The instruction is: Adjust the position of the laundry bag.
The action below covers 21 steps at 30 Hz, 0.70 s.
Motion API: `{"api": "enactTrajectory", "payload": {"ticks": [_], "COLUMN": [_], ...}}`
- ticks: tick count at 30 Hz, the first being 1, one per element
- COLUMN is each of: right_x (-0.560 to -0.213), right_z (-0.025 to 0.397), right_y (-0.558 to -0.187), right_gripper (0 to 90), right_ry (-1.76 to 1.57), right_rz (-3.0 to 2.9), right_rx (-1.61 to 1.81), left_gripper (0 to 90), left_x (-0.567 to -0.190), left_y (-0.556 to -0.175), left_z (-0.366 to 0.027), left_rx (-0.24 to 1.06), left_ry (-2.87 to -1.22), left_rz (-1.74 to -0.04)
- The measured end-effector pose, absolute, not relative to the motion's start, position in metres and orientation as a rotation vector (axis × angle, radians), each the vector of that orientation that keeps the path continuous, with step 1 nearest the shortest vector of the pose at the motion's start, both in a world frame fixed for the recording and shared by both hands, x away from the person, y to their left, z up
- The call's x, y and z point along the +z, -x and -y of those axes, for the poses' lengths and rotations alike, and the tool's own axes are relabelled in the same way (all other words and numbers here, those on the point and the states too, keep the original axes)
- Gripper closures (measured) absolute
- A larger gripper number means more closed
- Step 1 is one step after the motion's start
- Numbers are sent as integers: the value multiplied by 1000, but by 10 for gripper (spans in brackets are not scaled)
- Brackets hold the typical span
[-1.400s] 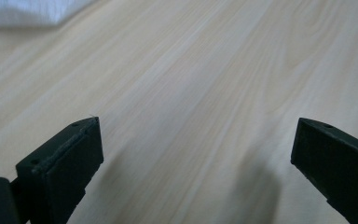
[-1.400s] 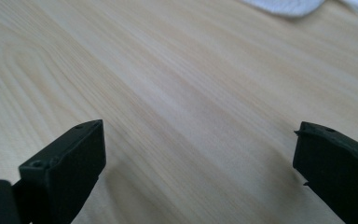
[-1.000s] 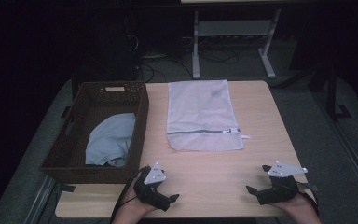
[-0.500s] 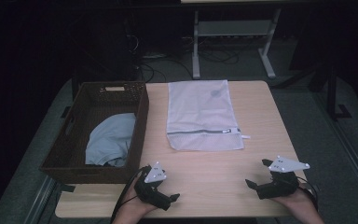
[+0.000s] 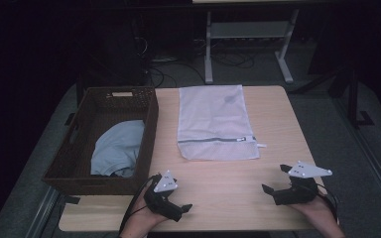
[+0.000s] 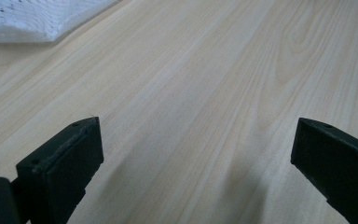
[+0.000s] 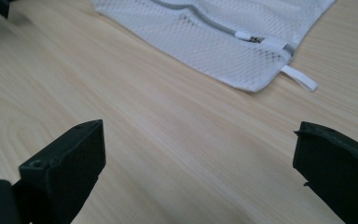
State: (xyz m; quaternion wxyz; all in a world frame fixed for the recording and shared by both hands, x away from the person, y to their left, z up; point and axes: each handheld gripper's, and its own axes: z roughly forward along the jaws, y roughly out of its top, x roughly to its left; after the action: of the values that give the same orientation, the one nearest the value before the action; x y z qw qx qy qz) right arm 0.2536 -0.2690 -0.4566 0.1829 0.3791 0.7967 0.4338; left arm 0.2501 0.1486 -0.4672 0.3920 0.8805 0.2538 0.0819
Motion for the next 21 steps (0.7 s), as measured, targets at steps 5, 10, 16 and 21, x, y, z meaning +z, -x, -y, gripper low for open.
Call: {"api": "enactTrajectory", "payload": {"ticks": [5,10,16,21], "right_x": [-456,-459,-457,-456], "right_z": [267,264,261,258], "right_y": [-261,-273,-283,-287], "right_gripper": [21,21,21,21], "right_ry": [-1054,-1057,-1065,-1061], "right_rz": [-2244,-2258,-2253,-2247], "right_rx": [1233,1223,1238,1235], "left_gripper": [22,22,22,22], "left_x": [-466,-467,-465,-464], "left_y": [-253,-259,-262,-263], "left_z": [-145,-138,-135,-134], "left_rx": [203,202,203,203], "left_ry": [-2232,-2239,-2232,-2229], "left_rz": [-636,-615,-605,-598]}}
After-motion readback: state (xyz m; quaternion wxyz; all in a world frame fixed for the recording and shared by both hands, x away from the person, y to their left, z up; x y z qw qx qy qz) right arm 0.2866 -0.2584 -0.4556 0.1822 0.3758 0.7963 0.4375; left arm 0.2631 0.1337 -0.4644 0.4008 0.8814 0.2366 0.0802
